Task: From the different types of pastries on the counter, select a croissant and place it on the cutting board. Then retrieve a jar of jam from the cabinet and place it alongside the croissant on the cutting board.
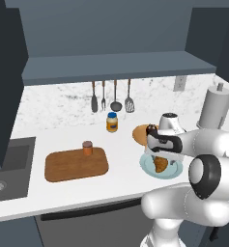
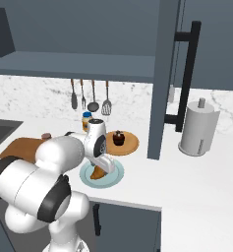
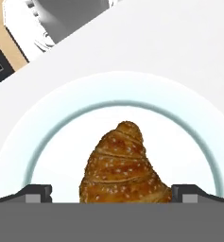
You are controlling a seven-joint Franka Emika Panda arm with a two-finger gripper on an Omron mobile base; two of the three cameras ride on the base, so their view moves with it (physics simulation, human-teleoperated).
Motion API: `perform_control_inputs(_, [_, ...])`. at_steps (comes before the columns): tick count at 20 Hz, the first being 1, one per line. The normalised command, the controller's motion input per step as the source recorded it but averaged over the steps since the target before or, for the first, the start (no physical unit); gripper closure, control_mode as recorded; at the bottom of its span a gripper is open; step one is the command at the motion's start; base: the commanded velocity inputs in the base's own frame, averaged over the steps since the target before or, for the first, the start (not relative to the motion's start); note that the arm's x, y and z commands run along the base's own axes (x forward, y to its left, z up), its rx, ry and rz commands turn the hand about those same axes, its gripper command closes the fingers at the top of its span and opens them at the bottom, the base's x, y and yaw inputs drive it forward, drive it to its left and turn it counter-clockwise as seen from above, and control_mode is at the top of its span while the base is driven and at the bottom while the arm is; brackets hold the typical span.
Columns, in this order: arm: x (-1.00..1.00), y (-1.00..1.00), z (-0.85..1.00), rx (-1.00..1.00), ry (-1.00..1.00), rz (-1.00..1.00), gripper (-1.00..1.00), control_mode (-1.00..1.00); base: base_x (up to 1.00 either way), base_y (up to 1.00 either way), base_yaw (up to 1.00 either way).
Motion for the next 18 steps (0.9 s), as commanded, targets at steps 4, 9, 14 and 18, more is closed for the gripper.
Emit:
perform_control_inputs(4, [0.00,0.00,-0.18,0.01,0.00,0.00,-1.00,-1.00,0.00,0.00,0.00])
perform_control_inputs(9, [0.00,0.00,-0.18,0.03,0.00,0.00,-1.00,-1.00,0.00,0.00,0.00])
perform_control_inputs(14, [0.00,0.00,-0.21,0.05,0.00,0.00,-1.00,-1.00,0.00,0.00,0.00])
perform_control_inputs(18, [-0.07,0.11,-0.31,0.03,0.00,0.00,-1.00,-1.00,0.00,0.00,0.00])
